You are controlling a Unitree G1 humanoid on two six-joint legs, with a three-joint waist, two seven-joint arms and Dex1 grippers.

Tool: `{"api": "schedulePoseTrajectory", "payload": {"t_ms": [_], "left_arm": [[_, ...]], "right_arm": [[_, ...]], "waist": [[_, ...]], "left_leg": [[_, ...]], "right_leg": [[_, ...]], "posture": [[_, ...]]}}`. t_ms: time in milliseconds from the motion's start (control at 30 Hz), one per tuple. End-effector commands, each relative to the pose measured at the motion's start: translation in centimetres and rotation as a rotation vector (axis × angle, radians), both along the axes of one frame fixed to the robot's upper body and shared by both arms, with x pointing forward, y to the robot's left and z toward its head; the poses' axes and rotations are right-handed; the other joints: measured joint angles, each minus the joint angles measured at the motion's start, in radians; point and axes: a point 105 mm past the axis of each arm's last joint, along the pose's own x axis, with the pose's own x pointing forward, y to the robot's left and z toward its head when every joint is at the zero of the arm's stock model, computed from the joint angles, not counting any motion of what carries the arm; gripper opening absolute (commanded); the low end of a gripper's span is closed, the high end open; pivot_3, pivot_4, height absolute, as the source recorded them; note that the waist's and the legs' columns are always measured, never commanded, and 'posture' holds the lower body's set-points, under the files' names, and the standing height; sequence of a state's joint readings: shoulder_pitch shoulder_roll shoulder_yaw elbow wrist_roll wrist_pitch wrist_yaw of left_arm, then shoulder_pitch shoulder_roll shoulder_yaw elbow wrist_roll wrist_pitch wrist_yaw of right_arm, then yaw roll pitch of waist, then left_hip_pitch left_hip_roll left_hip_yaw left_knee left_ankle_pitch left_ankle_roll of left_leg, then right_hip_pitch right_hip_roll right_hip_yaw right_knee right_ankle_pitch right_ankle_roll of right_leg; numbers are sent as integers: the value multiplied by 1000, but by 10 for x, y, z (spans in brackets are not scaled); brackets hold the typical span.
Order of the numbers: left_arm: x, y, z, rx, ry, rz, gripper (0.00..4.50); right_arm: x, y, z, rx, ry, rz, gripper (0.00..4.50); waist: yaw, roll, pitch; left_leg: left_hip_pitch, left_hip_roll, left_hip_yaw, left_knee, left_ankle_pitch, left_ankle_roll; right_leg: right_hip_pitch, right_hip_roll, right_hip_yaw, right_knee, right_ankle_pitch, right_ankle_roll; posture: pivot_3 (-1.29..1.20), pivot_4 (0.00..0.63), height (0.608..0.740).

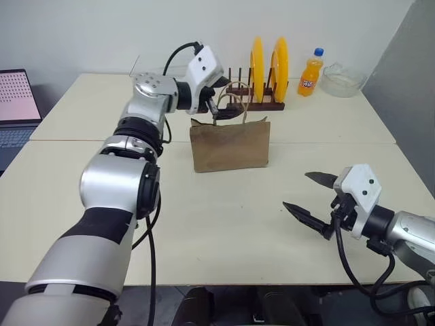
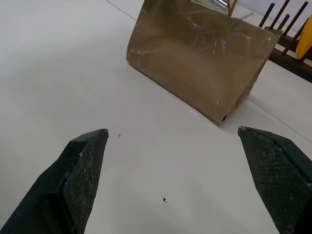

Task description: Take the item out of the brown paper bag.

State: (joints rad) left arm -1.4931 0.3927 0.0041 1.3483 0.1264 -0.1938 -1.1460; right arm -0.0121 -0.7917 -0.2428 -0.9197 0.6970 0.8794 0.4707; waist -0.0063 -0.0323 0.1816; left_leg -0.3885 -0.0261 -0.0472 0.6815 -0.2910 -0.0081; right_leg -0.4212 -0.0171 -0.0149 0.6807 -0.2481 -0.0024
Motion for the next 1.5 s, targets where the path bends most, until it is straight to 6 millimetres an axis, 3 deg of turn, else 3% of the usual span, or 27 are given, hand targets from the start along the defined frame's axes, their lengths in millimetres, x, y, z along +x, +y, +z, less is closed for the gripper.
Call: {"api": "schedulePoseTrajectory", "payload": {"t_ms": [33, 233, 333, 433, 533, 633, 700, 767, 833, 967, 1133, 1167, 1300, 1500], "left_arm": [[-3, 12, 10, 46, -51, -9, 4484], [-7, 45, 15, 53, -71, 29, 4484], [-14, 69, 19, 30, -71, 35, 3895], [-30, 94, 16, 10, -38, 13, 2968], [-63, 107, -1, -34, 47, -13, 2088], [-117, 103, -37, -28, 149, -21, 1137], [-143, 100, -50, -66, 204, 18, 481], [-166, 95, -63, -112, 256, 60, 0], [-180, 89, -68, -173, 275, 100, 0], [-185, 82, -58, -291, 243, 163, 0], [-186, 93, -52, -304, 197, 260, 0], [-187, 94, -52, -305, 195, 269, 0], [-196, 96, -49, -303, 215, 259, 0], [-209, 85, -56, -252, 269, 203, 0]], "right_arm": [[-5, 7, 7, 6, -35, 34, 4500], [-4, 8, 9, 10, -52, 28, 4500], [-3, 7, 11, 9, -70, 16, 4500], [-1, 5, 13, 15, -87, 7, 4500], [2, 4, 13, 18, -98, 8, 4500], [7, 4, 15, 28, -102, 25, 4500], [12, 4, 17, 36, -109, 38, 4500], [24, 3, 24, 44, -137, 51, 4099], [43, 3, 34, 40, -184, 58, 3514], [92, 3, 51, -39, -276, 37, 2067], [156, 16, 74, -145, -374, 7, 255], [167, 19, 77, -165, -385, 4, 76], [210, 37, 76, -318, -380, 9, 76], [230, 71, 65, -443, -339, 79, 76]], "waist": [[1, 0, 0], [0, 0, 0], [-1, 0, 0], [-8, 1, 0], [-15, 1, -1], [-29, 3, -1], [-24, 1, -1], [-17, 0, -1], [-15, 2, 0], [-4, 3, 0], [-20, 3, 0], [-22, 3, 0], [-27, 3, 1], [-25, 4, 1]], "left_leg": [[0, 0, 0, 0, 0, 0], [0, 0, 0, 0, 0, 0], [0, 1, 0, 0, 0, 0], [1, 1, 0, 0, 0, 0], [3, 1, 1, -1, 0, 0], [5, 2, 1, -1, 0, -1], [5, 2, 1, -1, 0, -1], [5, 2, -1, 0, 0, -1], [7, 2, -1, 0, 0, -1], [23, 1, -1, -1, 0, 0], [23, 1, 2, -4, 0, 0], [23, 1, 3, -5, 0, -1], [22, 2, 2, -6, 0, -1], [22, 2, 3, -7, 0, -2]], "right_leg": [[0, 0, 0, 0, 0, 0], [0, 0, 0, 0, 0, 0], [0, 0, 0, 0, 0, 0], [0, 0, 0, 0, 0, 0], [1, 0, 2, 0, 0, -1], [2, -1, 4, 0, 0, -1], [2, -1, 5, -1, 0, -1], [2, -1, 4, -1, 0, -1], [4, 0, 3, -1, 0, 0], [21, 0, 3, -3, -4, 3], [17, 1, 5, -1, -5, 0], [16, 1, 6, -1, -2, -5], [15, 1, 5, -1, -3, -7], [15, 0, 5, -2, -3, -8]], "posture": [[0, 150, 740], [0, 150, 740], [0, 150, 740], [0, 150, 740], [0, 150, 740], [0, 150, 740], [0, 150, 740], [0, 150, 740], [0, 150, 740], [0, 150, 740], [0, 150, 740], [0, 150, 740], [0, 150, 740], [0, 150, 740]]}}
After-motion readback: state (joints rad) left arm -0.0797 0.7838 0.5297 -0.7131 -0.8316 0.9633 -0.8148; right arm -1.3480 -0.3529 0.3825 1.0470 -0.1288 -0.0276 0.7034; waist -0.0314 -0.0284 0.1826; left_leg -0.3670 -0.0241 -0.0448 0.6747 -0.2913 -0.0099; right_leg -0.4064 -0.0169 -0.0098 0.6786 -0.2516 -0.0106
